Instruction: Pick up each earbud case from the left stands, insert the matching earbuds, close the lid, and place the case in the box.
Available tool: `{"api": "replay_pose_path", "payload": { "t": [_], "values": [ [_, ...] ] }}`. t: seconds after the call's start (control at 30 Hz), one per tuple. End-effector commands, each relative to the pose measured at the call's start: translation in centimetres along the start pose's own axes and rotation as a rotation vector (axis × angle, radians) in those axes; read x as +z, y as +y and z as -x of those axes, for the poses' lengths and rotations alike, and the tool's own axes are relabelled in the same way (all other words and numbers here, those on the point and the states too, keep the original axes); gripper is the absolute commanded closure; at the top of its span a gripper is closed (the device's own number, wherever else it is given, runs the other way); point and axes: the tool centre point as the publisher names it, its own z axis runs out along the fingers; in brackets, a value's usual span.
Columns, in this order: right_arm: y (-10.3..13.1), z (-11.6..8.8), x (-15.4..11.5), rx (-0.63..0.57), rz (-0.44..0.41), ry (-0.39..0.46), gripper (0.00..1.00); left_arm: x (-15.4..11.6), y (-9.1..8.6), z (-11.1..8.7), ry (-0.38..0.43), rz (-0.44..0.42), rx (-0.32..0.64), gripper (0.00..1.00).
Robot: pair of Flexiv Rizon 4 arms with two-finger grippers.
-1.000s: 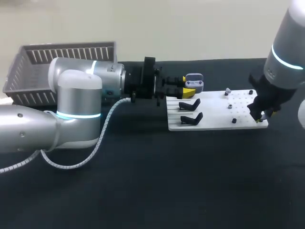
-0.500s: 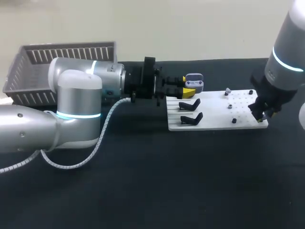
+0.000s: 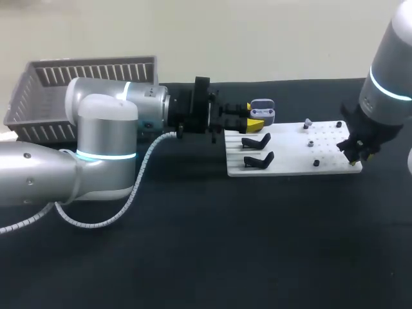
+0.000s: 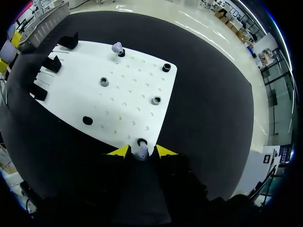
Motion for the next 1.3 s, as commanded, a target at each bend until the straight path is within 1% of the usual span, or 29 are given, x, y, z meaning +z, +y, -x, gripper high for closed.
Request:
{"api": "replay_pose_path", "payload": {
  "t": [0.03,0.17,0.23,0.27,0.3,0.33,0.43,0.53,0.73,0.77,0.83,1.0,1.13,1.23,1.3],
  "values": [
    [0.0,-0.3,0.1,0.004,-0.004,-0.006,0.69,0.0,-0.1,-0.1,-0.003,0.006,0.003,1.00],
    [0.0,-0.2,0.2,0.006,-0.003,-0.007,0.70,0.0,-0.1,-0.1,-0.003,0.006,0.003,1.00],
    [0.0,-0.2,0.3,0.005,-0.004,-0.007,0.73,0.0,-0.1,-0.1,-0.003,0.006,0.003,1.00],
    [0.0,-0.2,0.3,0.005,-0.006,-0.008,0.78,0.0,-0.1,-0.1,-0.003,0.006,0.003,1.00],
    [0.1,-0.2,0.3,0.006,-0.009,-0.011,0.90,0.0,-0.1,-0.1,-0.003,0.006,0.003,1.00],
    [0.1,-0.1,0.3,0.006,-0.010,-0.012,0.99,0.0,-0.1,-0.1,-0.003,0.006,0.003,1.00],
    [0.1,-0.1,0.1,0.007,-0.015,-0.013,1.00,0.0,-0.1,-0.1,-0.003,0.006,0.003,1.00],
    [0.3,-0.4,-0.7,0.009,-0.033,-0.013,1.00,0.0,-0.1,-0.1,-0.003,0.006,0.003,1.00],
    [1.3,-1.0,-4.0,0.033,-0.081,-0.003,1.00,0.0,-0.1,-0.1,-0.003,0.006,0.003,1.00],
    [1.6,-1.1,-4.7,0.047,-0.075,0.001,1.00,0.0,-0.1,-0.1,-0.003,0.006,0.003,1.00],
    [2.3,-1.3,-6.1,0.066,-0.089,0.004,1.00,0.0,-0.1,-0.1,-0.003,0.006,0.003,1.00],
    [4.3,-1.1,-9.9,0.170,-0.106,-0.001,1.00,0.0,-0.1,-0.1,-0.003,0.006,0.003,1.00],
    [6.4,-0.3,-12.4,0.235,-0.085,-0.013,1.00,0.0,-0.1,-0.1,-0.003,0.006,0.003,1.00],
    [8.2,0.4,-14.1,0.260,-0.075,-0.024,1.00,0.0,-0.1,-0.1,-0.003,0.006,0.003,1.00],
    [9.4,0.9,-15.0,0.277,-0.068,-0.011,1.00,0.0,-0.1,-0.1,-0.003,0.006,0.003,1.00]
  ]
}}
